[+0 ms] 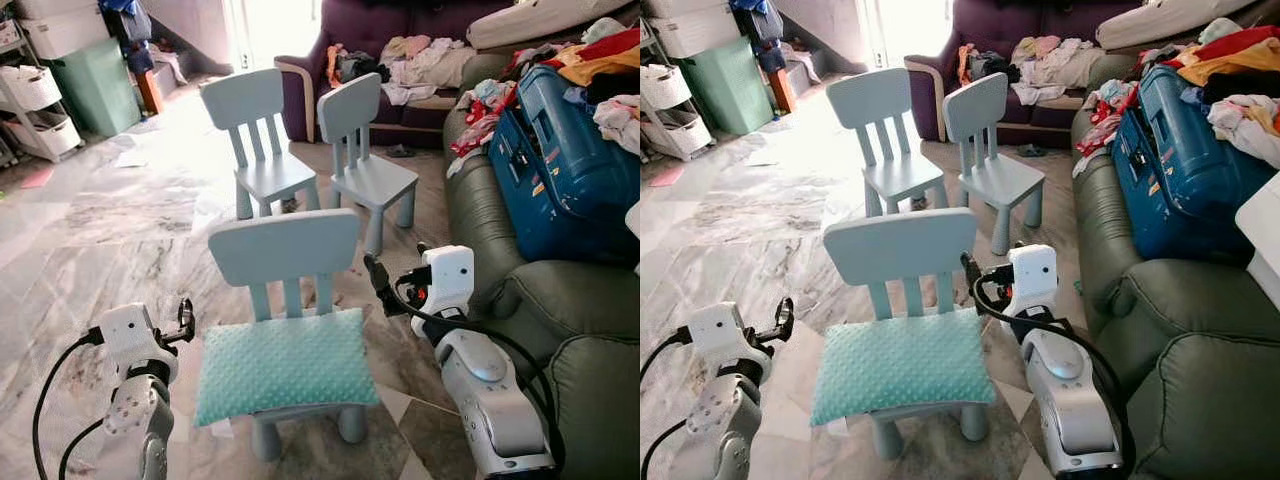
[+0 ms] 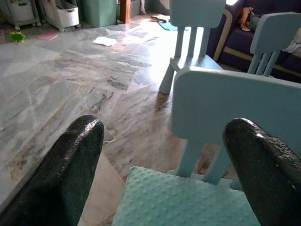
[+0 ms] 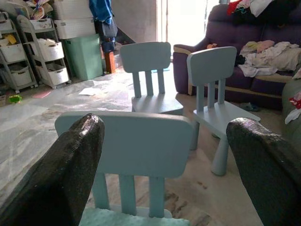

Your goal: Move the pillow to the sofa

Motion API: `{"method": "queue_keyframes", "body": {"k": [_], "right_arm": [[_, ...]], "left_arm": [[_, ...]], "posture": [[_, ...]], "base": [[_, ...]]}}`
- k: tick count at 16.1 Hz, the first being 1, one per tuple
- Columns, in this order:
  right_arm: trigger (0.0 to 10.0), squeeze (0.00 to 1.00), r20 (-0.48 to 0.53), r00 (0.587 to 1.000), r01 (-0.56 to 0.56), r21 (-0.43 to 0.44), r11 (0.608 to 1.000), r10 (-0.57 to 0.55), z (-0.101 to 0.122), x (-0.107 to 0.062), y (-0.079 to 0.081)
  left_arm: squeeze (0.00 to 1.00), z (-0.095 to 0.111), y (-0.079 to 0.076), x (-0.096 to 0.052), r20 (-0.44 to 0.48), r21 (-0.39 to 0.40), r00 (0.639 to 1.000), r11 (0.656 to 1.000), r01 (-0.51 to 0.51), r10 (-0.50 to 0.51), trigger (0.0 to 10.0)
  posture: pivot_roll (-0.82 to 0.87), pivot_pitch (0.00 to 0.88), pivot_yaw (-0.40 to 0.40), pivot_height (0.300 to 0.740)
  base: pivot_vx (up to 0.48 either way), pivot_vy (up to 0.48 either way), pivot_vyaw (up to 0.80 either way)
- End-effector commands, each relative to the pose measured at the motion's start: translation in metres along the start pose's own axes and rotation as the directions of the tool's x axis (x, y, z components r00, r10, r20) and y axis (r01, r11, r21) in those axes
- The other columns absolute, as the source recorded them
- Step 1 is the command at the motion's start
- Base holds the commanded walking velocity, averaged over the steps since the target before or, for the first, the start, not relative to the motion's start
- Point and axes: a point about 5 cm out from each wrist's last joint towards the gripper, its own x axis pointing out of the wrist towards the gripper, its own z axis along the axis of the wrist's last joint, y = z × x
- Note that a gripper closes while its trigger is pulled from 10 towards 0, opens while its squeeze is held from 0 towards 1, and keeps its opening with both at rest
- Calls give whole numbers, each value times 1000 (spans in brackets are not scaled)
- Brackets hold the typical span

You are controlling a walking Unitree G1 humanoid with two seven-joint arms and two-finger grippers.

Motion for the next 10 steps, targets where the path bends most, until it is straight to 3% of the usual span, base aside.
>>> {"method": "queue_keyframes", "body": {"k": [1,10], "right_arm": [[10000,0,4,1000,0,3,1000,0,3,-1,1],[10000,0,-14,1000,-4,-14,1000,4,3,-7,-1]], "left_arm": [[0,5,0,0,7,15,1000,1000,21,-21,10000],[0,3,-5,-4,-13,-2,999,999,35,-36,10000]], "posture": [[-83,45,0,740],[-96,62,-7,740]], "base": [[0,0,0],[0,0,0]]}}
